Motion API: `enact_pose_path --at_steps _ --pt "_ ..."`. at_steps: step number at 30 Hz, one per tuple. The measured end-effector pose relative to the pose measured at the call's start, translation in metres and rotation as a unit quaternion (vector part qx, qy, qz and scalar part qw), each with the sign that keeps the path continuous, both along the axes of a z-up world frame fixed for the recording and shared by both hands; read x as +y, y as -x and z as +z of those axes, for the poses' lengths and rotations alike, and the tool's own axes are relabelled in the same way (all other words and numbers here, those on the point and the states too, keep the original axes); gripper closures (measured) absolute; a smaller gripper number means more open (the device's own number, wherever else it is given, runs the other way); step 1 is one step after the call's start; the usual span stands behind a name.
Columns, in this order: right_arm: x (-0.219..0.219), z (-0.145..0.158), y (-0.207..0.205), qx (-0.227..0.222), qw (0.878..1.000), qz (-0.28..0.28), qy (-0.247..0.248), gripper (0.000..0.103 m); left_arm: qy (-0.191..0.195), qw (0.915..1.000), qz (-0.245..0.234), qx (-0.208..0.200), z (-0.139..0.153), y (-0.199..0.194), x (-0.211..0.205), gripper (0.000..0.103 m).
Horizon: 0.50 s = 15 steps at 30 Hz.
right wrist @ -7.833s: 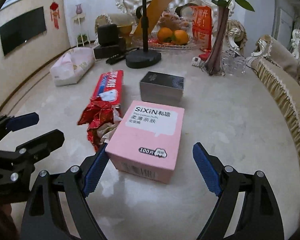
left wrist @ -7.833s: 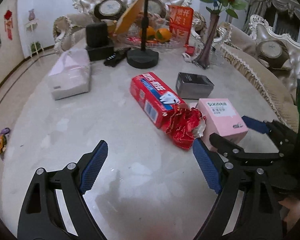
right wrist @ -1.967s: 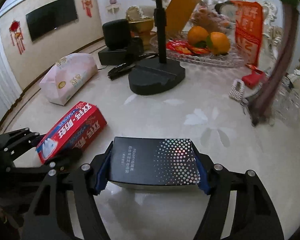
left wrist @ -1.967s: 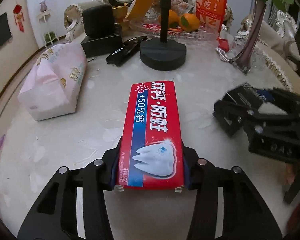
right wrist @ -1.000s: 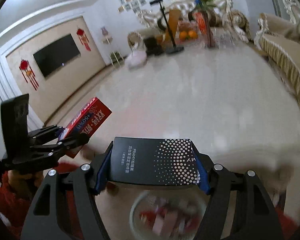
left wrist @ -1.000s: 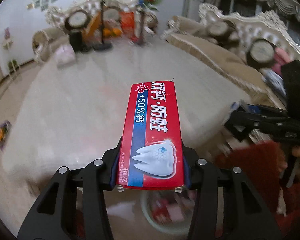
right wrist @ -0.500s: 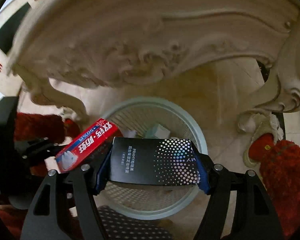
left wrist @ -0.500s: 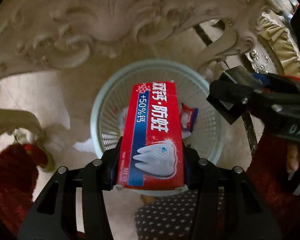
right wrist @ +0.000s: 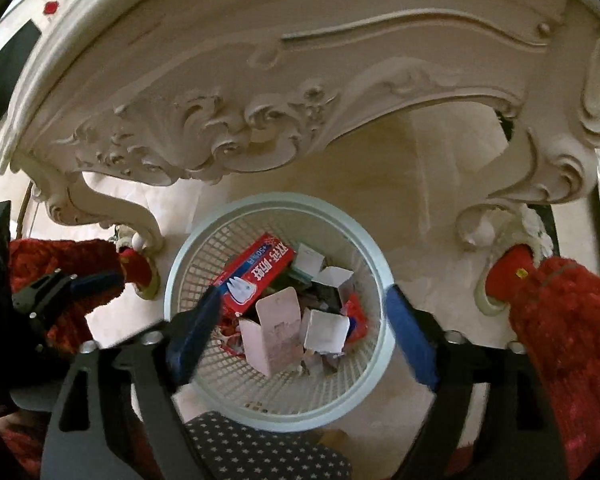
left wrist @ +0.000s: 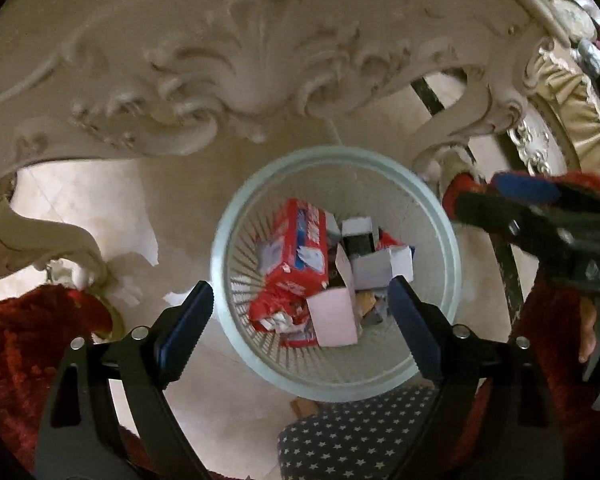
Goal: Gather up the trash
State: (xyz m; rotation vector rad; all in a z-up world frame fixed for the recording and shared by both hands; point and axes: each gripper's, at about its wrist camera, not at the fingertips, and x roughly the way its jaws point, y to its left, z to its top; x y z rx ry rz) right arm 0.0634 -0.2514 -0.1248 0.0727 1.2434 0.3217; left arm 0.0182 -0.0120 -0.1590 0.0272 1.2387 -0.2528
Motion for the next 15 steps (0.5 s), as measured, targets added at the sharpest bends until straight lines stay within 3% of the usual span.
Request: enact_pose_path --at_steps 4,15 --pt "-0.005 0.021 0.004 -0.001 1.000 -0.010 -0.016 0.008 -0.013 0.9991 0.014 -0.039 0.028 -0.004 0.007 0.017" --pt "-0.002 0.085 0.021 -0.060 0.997 -0.043 0.023 0.008 -0.015 0.9910 0.070 -0.113 0.119 -0.007 0.019 0.017"
